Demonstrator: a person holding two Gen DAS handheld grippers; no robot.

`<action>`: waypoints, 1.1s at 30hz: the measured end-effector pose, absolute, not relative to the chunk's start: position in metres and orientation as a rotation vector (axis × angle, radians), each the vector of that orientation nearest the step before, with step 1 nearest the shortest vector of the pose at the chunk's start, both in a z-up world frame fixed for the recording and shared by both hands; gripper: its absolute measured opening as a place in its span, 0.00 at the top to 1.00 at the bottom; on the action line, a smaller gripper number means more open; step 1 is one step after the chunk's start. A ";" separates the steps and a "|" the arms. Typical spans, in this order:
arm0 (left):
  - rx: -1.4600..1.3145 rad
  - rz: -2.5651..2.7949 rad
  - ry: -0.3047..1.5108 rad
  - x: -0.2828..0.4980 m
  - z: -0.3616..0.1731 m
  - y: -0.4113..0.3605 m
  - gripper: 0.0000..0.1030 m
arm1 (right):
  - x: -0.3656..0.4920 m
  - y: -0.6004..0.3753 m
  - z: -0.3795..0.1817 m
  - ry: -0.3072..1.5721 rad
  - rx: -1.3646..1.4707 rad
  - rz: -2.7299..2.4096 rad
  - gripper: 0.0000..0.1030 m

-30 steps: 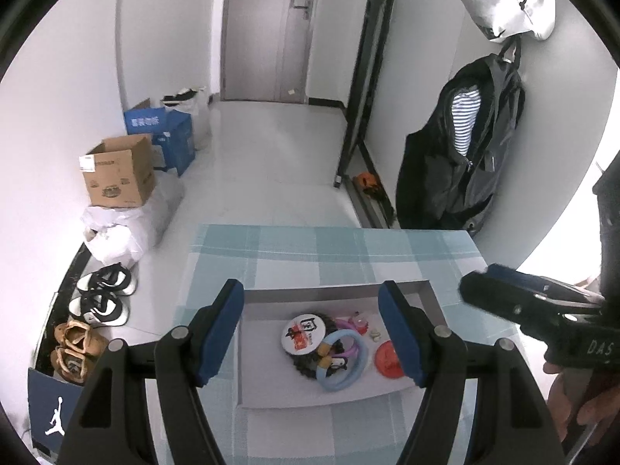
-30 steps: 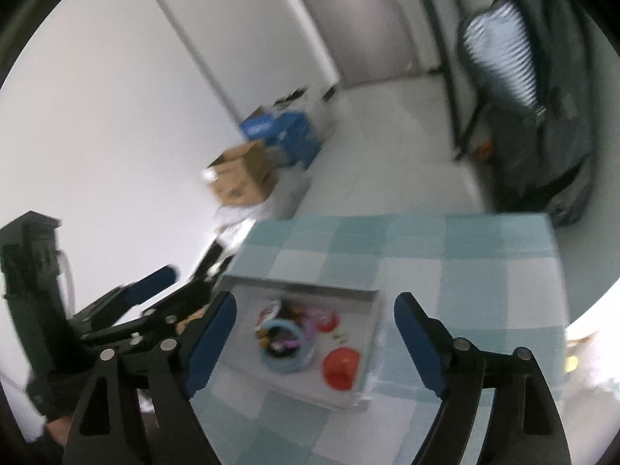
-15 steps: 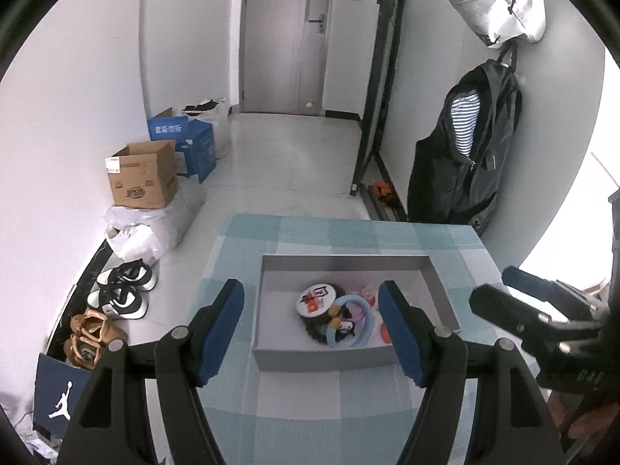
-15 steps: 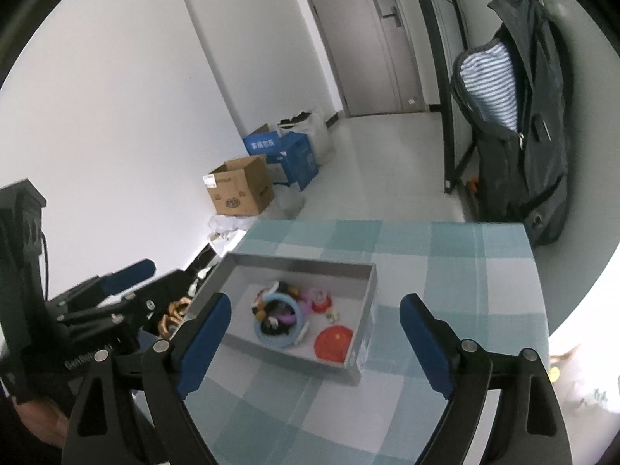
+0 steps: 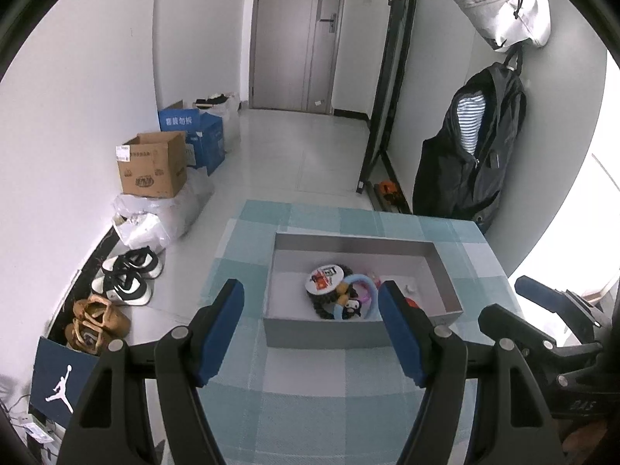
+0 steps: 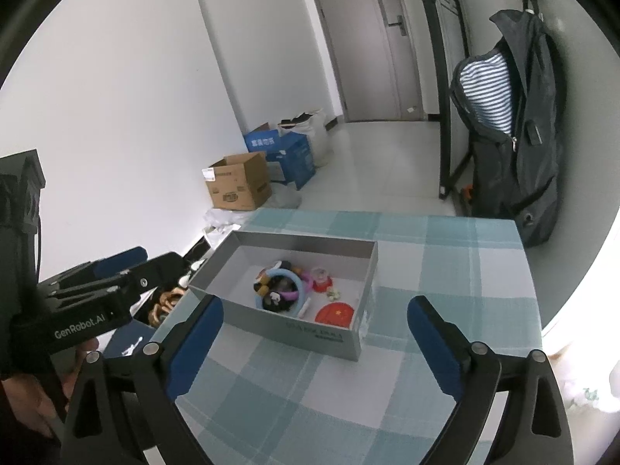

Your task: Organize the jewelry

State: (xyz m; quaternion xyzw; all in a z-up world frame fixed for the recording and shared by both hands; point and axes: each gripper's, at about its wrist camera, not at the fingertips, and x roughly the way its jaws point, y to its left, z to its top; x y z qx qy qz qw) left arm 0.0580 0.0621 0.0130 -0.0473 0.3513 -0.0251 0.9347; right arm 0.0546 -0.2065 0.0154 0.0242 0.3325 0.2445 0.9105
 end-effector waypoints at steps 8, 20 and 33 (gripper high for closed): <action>-0.105 -0.058 0.709 0.055 0.014 0.063 0.35 | 0.055 -0.206 0.016 0.688 0.056 0.513 0.04; -0.101 -0.076 0.728 0.058 0.012 0.061 0.35 | 0.056 -0.206 0.016 0.693 0.061 0.509 0.04; -0.082 -0.087 0.720 0.058 0.012 0.059 0.35 | 0.056 -0.204 0.017 0.693 0.059 0.509 0.03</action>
